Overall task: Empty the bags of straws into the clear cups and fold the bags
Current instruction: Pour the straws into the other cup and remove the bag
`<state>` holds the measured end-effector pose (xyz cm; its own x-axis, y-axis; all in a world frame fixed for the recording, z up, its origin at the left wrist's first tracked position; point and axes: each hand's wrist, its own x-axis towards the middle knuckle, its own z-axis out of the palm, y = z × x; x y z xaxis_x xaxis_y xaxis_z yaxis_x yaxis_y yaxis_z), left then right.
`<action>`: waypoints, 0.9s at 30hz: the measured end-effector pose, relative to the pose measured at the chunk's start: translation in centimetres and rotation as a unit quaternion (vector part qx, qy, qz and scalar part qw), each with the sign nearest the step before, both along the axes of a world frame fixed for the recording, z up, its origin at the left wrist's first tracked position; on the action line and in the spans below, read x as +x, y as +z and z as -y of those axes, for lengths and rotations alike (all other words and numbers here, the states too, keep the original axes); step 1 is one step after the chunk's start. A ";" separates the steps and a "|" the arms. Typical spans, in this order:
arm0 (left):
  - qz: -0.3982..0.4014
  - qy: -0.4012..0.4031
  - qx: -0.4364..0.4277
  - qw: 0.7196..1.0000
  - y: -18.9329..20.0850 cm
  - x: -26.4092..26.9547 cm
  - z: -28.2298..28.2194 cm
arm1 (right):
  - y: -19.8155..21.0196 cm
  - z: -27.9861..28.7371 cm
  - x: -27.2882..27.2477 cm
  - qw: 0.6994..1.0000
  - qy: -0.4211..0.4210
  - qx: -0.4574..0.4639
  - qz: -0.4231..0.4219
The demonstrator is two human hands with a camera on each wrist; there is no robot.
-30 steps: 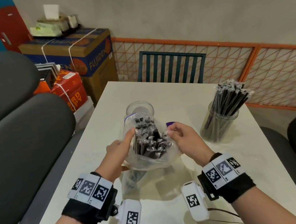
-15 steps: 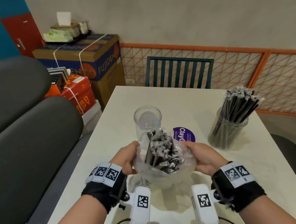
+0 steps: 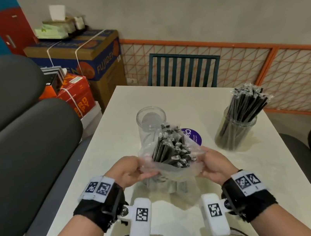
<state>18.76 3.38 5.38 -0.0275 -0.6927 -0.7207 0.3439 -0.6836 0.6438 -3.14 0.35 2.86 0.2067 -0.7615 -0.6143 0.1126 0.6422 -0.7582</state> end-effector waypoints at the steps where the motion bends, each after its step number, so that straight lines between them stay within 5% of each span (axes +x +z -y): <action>1: -0.060 0.033 0.014 0.998 -0.4 0.1 -0.1 | -0.9 0.2 -0.2 0.997 -0.033 0.060 0.029; 5: -0.093 -0.002 0.017 0.996 -1.1 0.0 -0.2 | -1.4 -0.3 -0.2 0.989 -0.066 0.084 0.106; 9: 0.028 -0.142 -0.005 0.989 -0.5 -0.1 0.3 | 0.4 -0.6 -0.1 0.995 0.078 0.011 0.061; 12: 0.073 -0.133 -0.006 0.988 -1.4 -1.1 0.6 | 0.2 -0.7 1.2 0.998 0.061 0.005 0.018; 16: 0.015 -0.011 0.039 0.999 -3.3 -0.9 0.6 | -3.9 0.3 1.2 0.998 0.002 0.026 -0.061; 19: -0.030 0.000 0.056 0.998 -3.0 -0.3 -1.0 | -0.6 -1.5 1.6 0.995 -0.009 -0.009 -0.096; 23: -0.151 -0.181 0.064 0.970 -0.7 -0.3 -4.1 | 3.0 -3.5 0.9 0.974 0.023 -0.184 -0.128; 27: -0.347 -0.298 -0.106 0.883 3.5 -3.0 -5.2 | 6.8 -5.2 0.1 0.946 0.084 -0.296 -0.107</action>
<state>15.74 8.59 8.87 -0.8173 -0.5223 -0.2432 0.3248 -0.7664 0.5542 -3.02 5.59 9.66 0.2748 -0.9523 -0.1328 -0.1499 0.0940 -0.9842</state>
